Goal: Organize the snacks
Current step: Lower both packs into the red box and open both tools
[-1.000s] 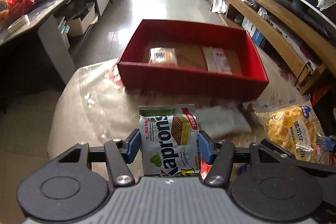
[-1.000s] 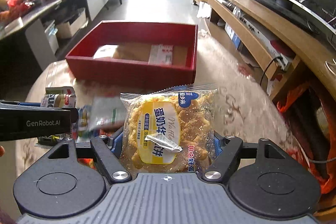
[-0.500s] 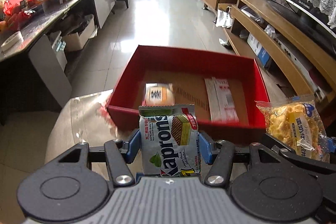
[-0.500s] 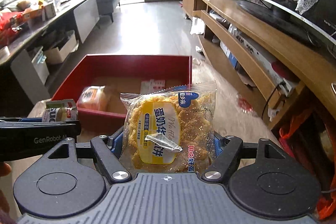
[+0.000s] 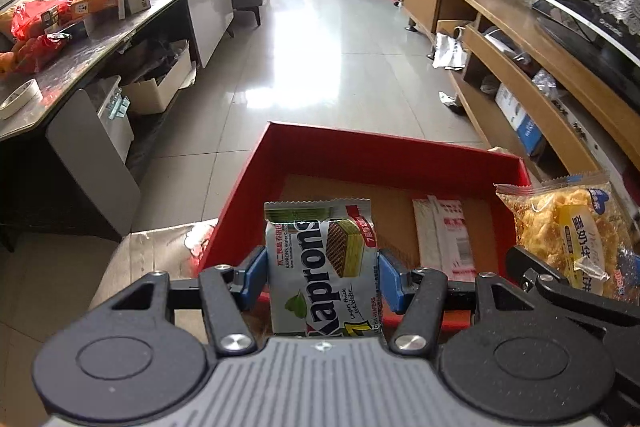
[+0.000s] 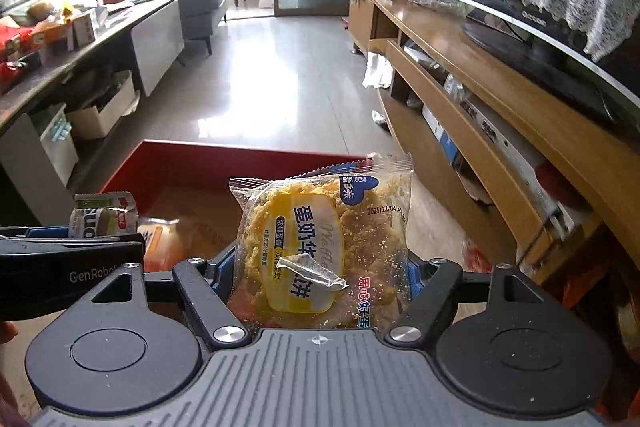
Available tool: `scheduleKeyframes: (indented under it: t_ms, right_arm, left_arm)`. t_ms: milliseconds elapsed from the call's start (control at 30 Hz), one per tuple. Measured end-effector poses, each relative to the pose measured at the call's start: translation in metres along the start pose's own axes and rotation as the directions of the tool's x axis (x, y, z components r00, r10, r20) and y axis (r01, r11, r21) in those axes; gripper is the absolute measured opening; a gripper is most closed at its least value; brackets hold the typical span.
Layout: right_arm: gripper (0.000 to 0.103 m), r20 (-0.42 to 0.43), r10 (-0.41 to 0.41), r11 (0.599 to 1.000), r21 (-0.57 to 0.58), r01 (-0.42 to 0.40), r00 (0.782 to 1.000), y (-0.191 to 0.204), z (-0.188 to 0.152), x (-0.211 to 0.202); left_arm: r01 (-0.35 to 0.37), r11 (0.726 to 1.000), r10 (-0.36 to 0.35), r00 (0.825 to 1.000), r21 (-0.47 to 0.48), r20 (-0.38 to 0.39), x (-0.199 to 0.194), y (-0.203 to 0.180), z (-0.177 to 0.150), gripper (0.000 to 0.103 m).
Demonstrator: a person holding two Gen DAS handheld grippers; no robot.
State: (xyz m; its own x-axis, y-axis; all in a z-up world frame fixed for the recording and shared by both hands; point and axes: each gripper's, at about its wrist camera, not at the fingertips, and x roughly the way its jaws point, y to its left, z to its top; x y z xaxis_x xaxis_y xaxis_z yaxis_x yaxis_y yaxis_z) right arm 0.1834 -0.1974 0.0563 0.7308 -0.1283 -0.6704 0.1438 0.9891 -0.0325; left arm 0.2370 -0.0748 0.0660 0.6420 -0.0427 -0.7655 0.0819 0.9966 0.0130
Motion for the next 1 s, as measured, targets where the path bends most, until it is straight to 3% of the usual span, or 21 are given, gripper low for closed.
scheduleKeyframes:
  t_ms: [433, 1000]
  right_arm:
    - [0.08, -0.012, 0.036, 0.999, 0.027, -0.036, 0.999, -0.005, 0.008, 0.053]
    - [0.083, -0.047, 0.049, 0.999, -0.001, -0.049, 0.998, 0.001, 0.004, 0.079]
  left_arm:
    - [-0.057, 0.997, 0.058, 0.998, 0.046, -0.008, 0.048, -0.015, 0.014, 0.054]
    - [-0.105, 0.994, 0.107, 0.993, 0.043, -0.048, 0.076, -0.015, 0.013, 0.055]
